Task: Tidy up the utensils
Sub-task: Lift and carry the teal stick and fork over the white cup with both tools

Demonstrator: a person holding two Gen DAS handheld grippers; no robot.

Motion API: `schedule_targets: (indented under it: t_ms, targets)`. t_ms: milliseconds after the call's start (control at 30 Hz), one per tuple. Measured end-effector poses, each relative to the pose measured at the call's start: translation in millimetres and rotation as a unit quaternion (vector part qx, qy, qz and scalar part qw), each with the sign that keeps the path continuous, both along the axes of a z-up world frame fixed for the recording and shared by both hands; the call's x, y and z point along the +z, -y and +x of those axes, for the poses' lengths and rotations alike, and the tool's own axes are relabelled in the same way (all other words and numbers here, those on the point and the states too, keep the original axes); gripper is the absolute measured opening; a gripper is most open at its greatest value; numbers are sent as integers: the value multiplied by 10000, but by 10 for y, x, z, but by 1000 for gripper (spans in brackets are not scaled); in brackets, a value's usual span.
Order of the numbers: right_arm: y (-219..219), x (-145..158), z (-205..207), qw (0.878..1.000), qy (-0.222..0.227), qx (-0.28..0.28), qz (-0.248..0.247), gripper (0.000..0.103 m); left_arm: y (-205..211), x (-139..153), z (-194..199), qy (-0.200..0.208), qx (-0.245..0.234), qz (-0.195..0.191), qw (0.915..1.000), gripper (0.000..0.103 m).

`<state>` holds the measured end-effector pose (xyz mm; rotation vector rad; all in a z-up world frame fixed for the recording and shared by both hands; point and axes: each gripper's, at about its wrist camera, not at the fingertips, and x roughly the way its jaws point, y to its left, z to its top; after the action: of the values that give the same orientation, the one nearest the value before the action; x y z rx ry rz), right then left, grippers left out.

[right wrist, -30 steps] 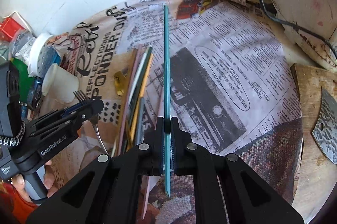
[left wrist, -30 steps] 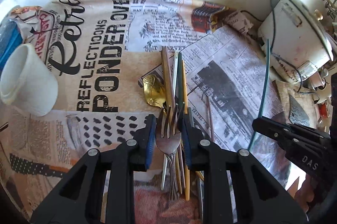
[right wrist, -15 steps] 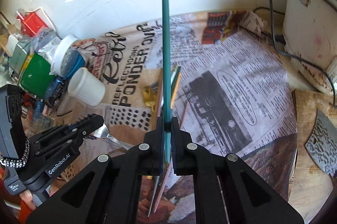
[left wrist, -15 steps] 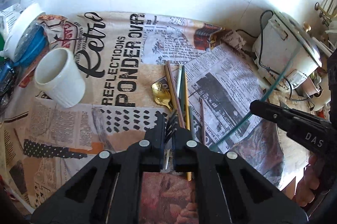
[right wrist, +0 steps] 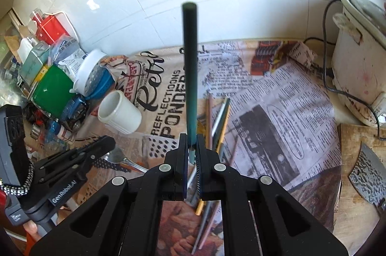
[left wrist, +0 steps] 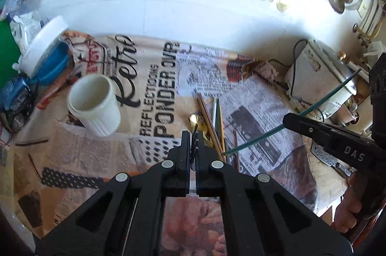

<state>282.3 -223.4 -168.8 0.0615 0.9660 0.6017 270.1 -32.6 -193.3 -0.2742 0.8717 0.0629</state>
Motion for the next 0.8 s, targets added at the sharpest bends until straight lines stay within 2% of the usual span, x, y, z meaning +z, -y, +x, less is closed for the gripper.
schedule_targets:
  t_ms: [400,800]
  targets:
    - [-601,396,-114,9986,508,-61,142,5,-801,483,-80,588,143,213,9979,1]
    - [-1396,712,-103,9955,871,173,342,5,-1598,732,-42,961,354,464,9937,1]
